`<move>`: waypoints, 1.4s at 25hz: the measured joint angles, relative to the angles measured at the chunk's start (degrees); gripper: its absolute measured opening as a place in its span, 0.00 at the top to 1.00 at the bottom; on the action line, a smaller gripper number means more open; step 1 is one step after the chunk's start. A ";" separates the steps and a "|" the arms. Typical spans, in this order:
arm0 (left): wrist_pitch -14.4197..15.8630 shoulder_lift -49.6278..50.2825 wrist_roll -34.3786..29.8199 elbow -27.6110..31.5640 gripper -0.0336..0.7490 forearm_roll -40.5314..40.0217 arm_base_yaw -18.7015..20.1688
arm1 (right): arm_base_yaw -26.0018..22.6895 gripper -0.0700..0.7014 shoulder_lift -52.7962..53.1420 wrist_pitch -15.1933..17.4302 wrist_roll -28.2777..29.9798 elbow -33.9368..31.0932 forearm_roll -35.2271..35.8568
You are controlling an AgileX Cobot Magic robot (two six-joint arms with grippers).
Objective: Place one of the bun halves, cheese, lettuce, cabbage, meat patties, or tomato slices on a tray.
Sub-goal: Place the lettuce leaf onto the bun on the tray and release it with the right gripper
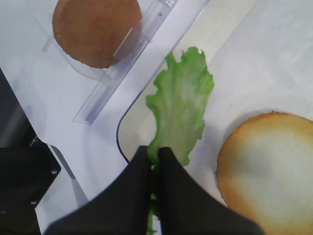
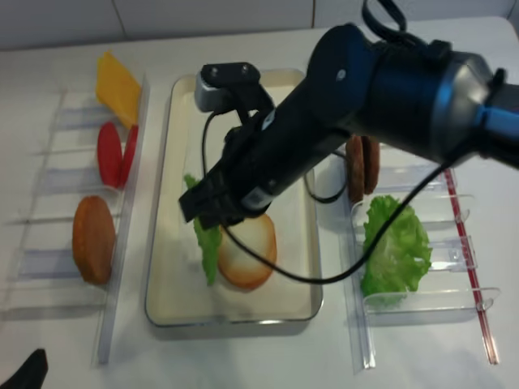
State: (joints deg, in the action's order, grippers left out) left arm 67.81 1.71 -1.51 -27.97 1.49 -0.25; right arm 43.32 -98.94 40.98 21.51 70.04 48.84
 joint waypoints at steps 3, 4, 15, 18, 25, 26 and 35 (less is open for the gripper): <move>0.00 0.00 0.00 0.00 0.34 0.00 0.00 | 0.19 0.82 -1.49 -0.56 -0.50 0.03 0.08; 0.00 0.00 0.00 0.00 0.34 0.00 0.00 | 0.19 0.82 -1.81 -0.62 -0.62 0.14 0.08; 0.00 0.00 0.00 0.00 0.34 0.00 0.00 | 0.19 0.82 -3.57 0.33 -14.00 0.25 -17.97; 0.00 0.00 0.00 0.00 0.34 0.00 0.00 | 0.19 0.82 -3.57 0.80 -17.66 0.25 -22.55; 0.00 0.00 0.00 0.00 0.34 0.00 0.00 | 0.19 0.82 -3.57 0.89 -20.25 0.25 -25.89; 0.00 0.00 0.00 0.00 0.34 0.00 0.00 | 0.19 0.82 -3.57 0.89 -20.76 0.25 -26.73; 0.00 0.00 0.00 0.00 0.34 0.00 0.00 | 0.19 0.82 -3.57 1.09 -23.94 0.25 -30.22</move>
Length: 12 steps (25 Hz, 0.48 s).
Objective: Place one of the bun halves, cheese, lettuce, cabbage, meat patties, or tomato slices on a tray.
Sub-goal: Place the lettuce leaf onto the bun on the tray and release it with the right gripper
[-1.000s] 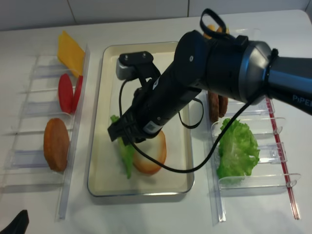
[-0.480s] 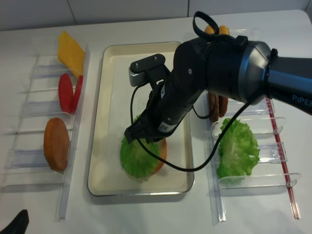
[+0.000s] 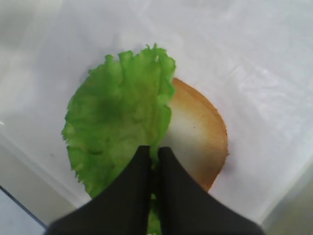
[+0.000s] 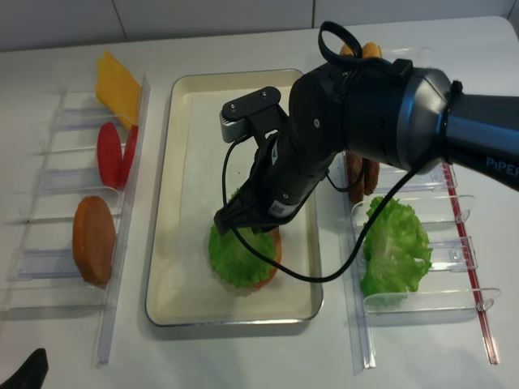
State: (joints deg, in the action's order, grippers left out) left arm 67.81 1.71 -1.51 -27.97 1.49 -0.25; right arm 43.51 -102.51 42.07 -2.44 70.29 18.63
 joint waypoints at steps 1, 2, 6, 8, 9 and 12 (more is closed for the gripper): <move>0.00 0.00 0.00 0.00 0.34 0.00 0.00 | 0.00 0.82 0.00 0.00 0.00 0.00 0.00; 0.00 0.00 0.00 0.00 0.34 0.00 0.00 | 0.00 0.82 0.00 0.27 0.00 0.00 -0.03; 0.00 0.00 0.00 0.00 0.34 0.00 0.00 | 0.00 0.82 0.00 1.10 -0.03 0.11 -0.29; 0.00 0.00 0.00 0.00 0.34 0.00 0.00 | 0.00 0.82 0.00 1.34 -0.03 0.11 -0.29; 0.00 0.00 0.00 0.00 0.34 0.00 0.00 | 0.00 0.82 0.00 1.45 -0.03 0.11 -0.29; 0.00 0.00 0.00 0.00 0.34 0.00 0.00 | 0.00 0.81 0.00 1.58 0.63 0.11 -0.29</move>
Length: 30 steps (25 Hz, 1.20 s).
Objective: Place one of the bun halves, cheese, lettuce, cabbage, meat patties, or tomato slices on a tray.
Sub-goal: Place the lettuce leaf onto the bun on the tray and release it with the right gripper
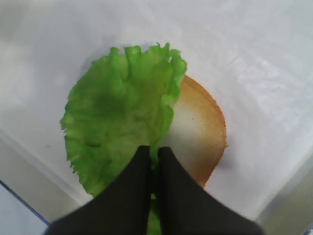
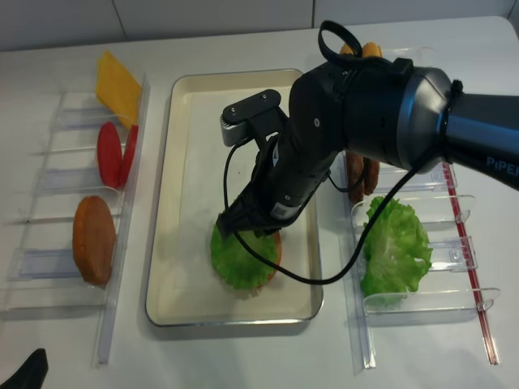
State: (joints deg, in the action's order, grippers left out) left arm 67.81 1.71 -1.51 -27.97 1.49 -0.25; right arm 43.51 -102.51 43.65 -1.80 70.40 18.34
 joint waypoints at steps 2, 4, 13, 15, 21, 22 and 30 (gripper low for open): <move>0.00 0.00 0.00 0.00 0.34 0.00 0.00 | 0.00 0.75 0.00 0.11 0.26 0.00 0.00; 0.00 0.00 0.00 0.00 0.34 0.00 0.00 | 0.00 0.61 0.00 0.21 0.36 0.00 0.00; 0.00 0.00 0.00 0.00 0.34 0.00 0.00 | -0.27 0.14 0.00 0.21 0.36 0.00 -2.39; 0.00 0.00 0.00 0.00 0.34 0.00 0.00 | -0.80 0.13 0.41 0.21 0.36 0.00 -2.69; 0.00 0.00 0.00 0.00 0.34 0.00 0.00 | -1.29 0.13 7.33 -0.66 0.36 0.00 -5.53; 0.00 0.00 0.00 0.00 0.34 0.00 0.00 | -1.29 0.13 8.94 -0.76 0.36 0.00 -6.35; 0.00 0.00 0.00 0.00 0.34 0.00 0.00 | -6.74 0.13 20.52 3.36 0.36 0.00 -11.85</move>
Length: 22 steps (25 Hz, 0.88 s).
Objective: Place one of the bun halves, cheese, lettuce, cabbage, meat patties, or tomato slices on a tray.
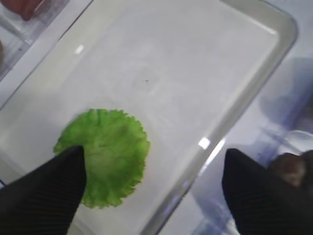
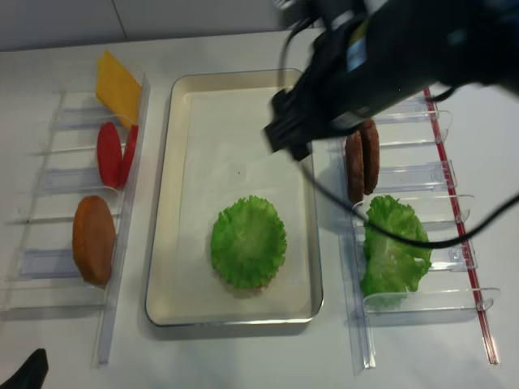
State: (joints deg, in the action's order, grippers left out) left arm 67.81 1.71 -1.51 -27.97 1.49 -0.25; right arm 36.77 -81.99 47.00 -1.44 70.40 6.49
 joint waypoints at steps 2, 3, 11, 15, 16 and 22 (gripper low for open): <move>0.00 0.00 0.00 0.00 0.34 0.00 0.00 | -1.65 0.13 2.55 1.97 0.00 0.00 -1.71; 0.00 0.00 0.00 0.00 0.34 0.00 0.00 | -2.35 0.13 3.97 2.65 0.00 0.00 -2.13; 0.00 0.00 0.00 0.00 0.34 0.00 0.00 | -10.97 0.13 15.44 3.33 1.44 -2.71 -2.50; 0.00 0.00 0.00 0.00 0.34 0.00 0.00 | -15.59 0.13 22.26 3.71 3.80 -10.12 -0.53; 0.00 0.00 0.00 0.00 0.34 0.00 0.00 | -16.43 0.13 23.86 3.83 4.46 -12.25 0.29; 0.00 0.00 0.00 0.00 0.34 0.00 0.00 | -18.49 0.13 37.60 4.77 5.51 -21.89 2.44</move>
State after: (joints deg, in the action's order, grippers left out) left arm 67.81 1.71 -1.51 -27.97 1.49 -0.25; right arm 18.28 -44.39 51.78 4.07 48.51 8.93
